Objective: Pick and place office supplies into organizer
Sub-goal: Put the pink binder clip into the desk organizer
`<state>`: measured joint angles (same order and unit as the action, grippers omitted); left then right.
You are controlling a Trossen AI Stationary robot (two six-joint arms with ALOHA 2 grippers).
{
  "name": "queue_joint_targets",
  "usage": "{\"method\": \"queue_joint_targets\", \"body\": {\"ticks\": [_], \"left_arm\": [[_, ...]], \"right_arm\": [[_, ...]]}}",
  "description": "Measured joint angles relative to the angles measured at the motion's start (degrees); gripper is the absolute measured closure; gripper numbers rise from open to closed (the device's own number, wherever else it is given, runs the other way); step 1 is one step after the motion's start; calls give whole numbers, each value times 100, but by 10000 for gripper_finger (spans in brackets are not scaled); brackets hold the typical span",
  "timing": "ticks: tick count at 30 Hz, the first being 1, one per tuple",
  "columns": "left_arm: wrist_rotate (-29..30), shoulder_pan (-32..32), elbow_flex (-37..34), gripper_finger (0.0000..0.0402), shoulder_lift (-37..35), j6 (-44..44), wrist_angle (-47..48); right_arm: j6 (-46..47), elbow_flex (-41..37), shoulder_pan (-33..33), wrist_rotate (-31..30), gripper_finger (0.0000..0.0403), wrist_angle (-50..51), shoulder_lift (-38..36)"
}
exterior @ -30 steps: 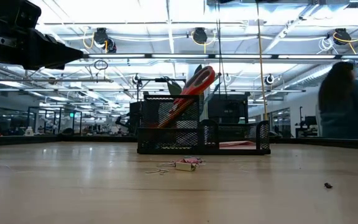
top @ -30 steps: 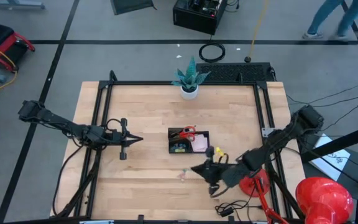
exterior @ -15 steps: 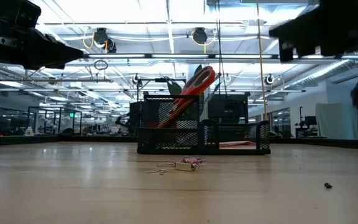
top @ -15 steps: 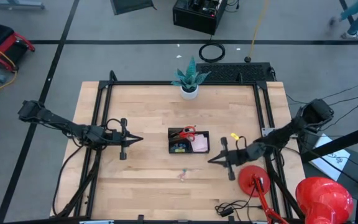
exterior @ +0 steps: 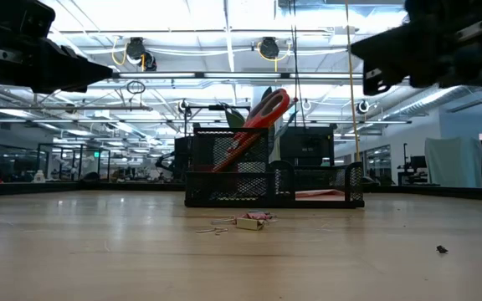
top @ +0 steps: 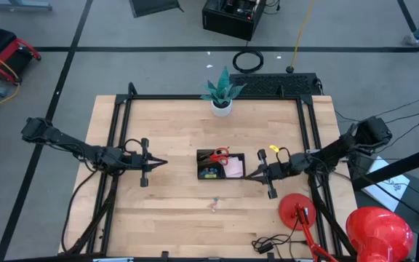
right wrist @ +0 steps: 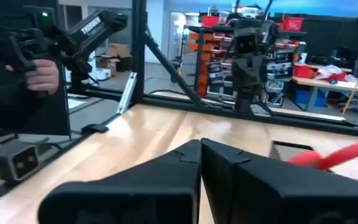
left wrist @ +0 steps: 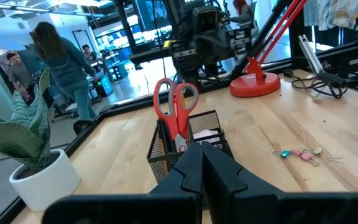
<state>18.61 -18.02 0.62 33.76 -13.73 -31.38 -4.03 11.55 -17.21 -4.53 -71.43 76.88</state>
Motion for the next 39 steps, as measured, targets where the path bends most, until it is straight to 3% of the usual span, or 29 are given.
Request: {"method": "queue_joint_targets", "body": {"ticks": [9,14,22,25,31,39], "left_arm": [[-1,0,0,396,-1,20,38],[-2,0,0,396,-2,22,222],[77,0,0,396,0,1033,321],[-160,-66,0,396,132,1599,269],[21,-537,320,396,1280,2012,-337],[220,-855,1937,396,3792,1945,-354]], "right_arm": [[543,0,1264,1983,403,52,4],[524,0,1263,2126,403,54,4],[469,0,1266,2132,403,54,4],[347,0,1308,2134,403,109,4],[317,0,1439,2133,403,115,4],[282,0,1462,2136,400,108,4]]}}
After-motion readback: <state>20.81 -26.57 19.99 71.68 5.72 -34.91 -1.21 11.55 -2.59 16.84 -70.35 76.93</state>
